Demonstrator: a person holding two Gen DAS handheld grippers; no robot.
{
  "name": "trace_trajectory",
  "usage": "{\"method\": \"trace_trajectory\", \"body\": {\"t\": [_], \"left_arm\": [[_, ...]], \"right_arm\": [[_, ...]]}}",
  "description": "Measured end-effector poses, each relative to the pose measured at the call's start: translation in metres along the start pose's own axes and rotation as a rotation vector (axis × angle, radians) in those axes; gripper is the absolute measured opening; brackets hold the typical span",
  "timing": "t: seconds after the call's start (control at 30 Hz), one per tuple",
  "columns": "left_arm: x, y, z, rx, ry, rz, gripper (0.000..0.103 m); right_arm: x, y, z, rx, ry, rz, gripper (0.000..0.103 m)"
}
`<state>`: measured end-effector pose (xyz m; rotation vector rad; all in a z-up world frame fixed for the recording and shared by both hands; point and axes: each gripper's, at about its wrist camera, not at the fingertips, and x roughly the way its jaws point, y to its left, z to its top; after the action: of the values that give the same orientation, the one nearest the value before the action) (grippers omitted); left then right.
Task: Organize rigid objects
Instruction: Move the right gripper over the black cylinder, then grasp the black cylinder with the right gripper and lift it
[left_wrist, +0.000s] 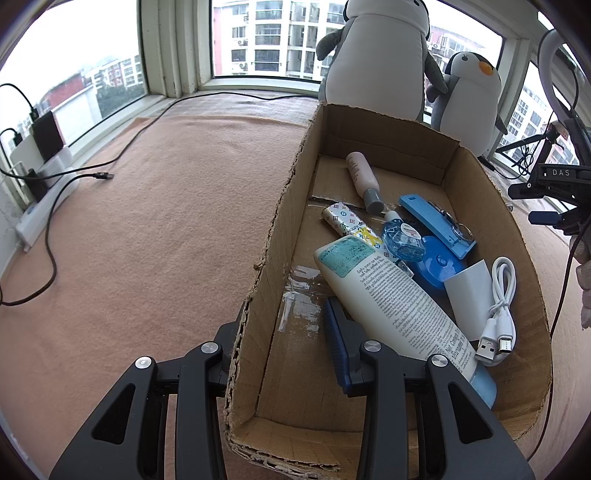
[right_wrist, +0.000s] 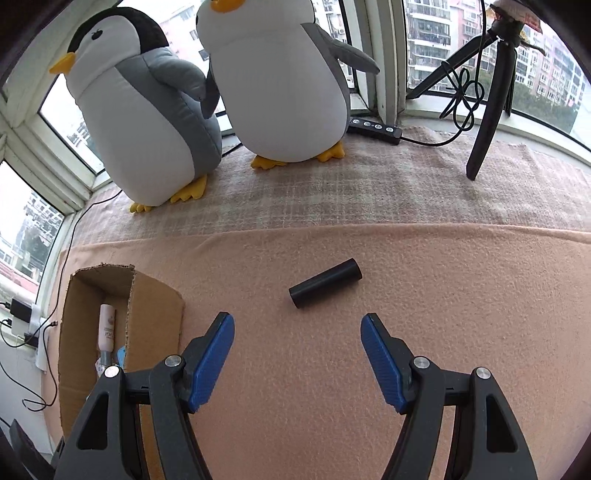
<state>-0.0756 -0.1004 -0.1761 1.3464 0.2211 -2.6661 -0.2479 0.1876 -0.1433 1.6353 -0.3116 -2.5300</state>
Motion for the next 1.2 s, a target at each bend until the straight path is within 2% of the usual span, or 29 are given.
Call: {"method": "trace_trajectory", "body": {"t": [0.47,0.73,0.97,1.2], "left_arm": [[0.000,0.000,0.000,-0.005,0.000,-0.017,0.036],[0.000,0.000,0.000,-0.005,0.000,-0.017,0.036],[0.000,0.000,0.000,-0.006,-0.001,-0.017,0.036],[0.000,0.000,0.000,-0.007,0.000,-0.019,0.036]], "right_arm": [[0.034,-0.010,0.026,0.129,0.061,-0.057,0.052],[0.043,0.002,0.028,0.068,0.075,-0.127,0.046],[0.044,0.006,0.026,0.010,0.073,-0.171,0.037],[0.038,0.007,0.013,-0.064,0.074,-0.176,0.015]]}}
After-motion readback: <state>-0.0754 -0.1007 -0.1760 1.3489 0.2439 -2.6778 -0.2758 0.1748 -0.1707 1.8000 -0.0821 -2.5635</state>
